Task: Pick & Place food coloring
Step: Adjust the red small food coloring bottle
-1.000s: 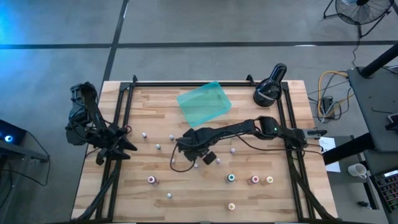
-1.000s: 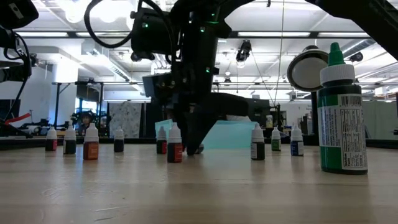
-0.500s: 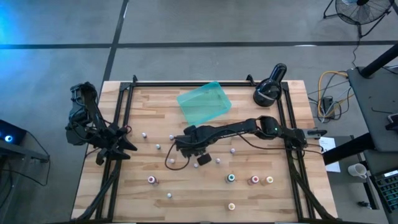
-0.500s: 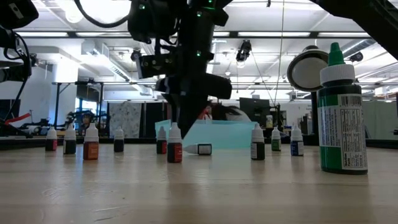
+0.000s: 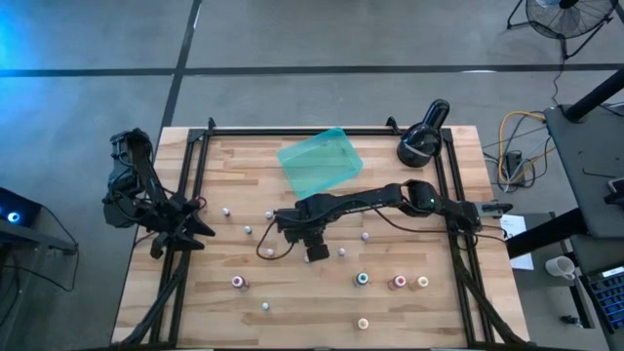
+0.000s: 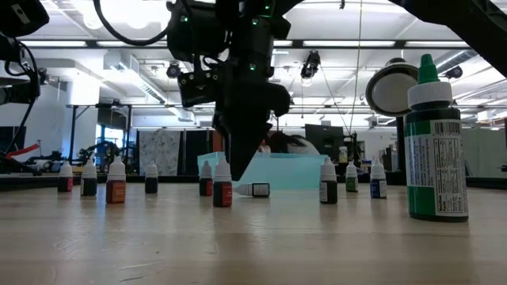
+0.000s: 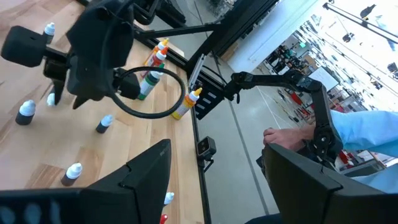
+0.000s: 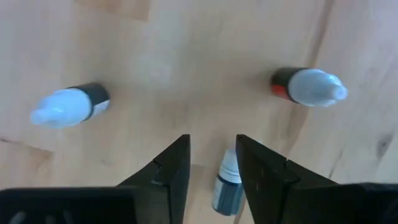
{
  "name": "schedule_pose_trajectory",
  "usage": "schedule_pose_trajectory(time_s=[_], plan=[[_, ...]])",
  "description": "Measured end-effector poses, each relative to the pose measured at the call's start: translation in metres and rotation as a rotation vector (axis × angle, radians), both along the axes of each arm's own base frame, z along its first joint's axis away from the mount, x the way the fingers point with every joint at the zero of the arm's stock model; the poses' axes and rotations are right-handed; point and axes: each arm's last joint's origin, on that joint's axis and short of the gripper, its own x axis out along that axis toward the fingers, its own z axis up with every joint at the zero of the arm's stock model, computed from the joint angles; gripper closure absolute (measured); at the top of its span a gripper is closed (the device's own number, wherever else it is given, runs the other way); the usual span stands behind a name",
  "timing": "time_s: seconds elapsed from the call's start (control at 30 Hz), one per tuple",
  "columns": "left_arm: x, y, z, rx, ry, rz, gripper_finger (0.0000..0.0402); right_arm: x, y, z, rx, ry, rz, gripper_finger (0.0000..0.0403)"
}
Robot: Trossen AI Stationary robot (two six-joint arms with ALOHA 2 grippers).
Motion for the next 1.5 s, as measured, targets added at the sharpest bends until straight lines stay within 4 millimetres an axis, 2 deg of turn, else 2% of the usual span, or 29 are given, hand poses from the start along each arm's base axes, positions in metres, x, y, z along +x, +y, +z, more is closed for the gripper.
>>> schedule_pose_trajectory(time_s=[0.27,0.47,0.6,0.8,1.2,1.5], plan=[[0.0,0.0,0.0,-0.001,0.0,0.0,0.0177,-0.001,-0.01,-0.005,-0.005,0.019,-0.034,0.0246],[0.0,0.0,0.0,0.0,0.0,0.0,0.0177,-0.005,-0.015,-0.014,-0.008,0.055,-0.045,0.024],[0.0,0.0,0.0,0.0,0.0,0.0,0.0177,-0.008,-0.015,-0.02,-0.009,0.08,-0.048,0.0249],[0.0,0.0,0.0,0.0,0.0,0.0,0.0177,-0.006,-0.015,-0.017,-0.007,0.063,-0.049,0.0268],[0.0,0.0,0.0,0.0,0.0,0.0,0.0177,-0.006,-0.015,-0.017,-0.005,0.06,-0.05,0.0275],[0.0,0.0,0.0,0.0,0.0,0.0,0.0177,-0.006,-0.015,-0.021,-0.006,0.063,-0.05,0.0325]])
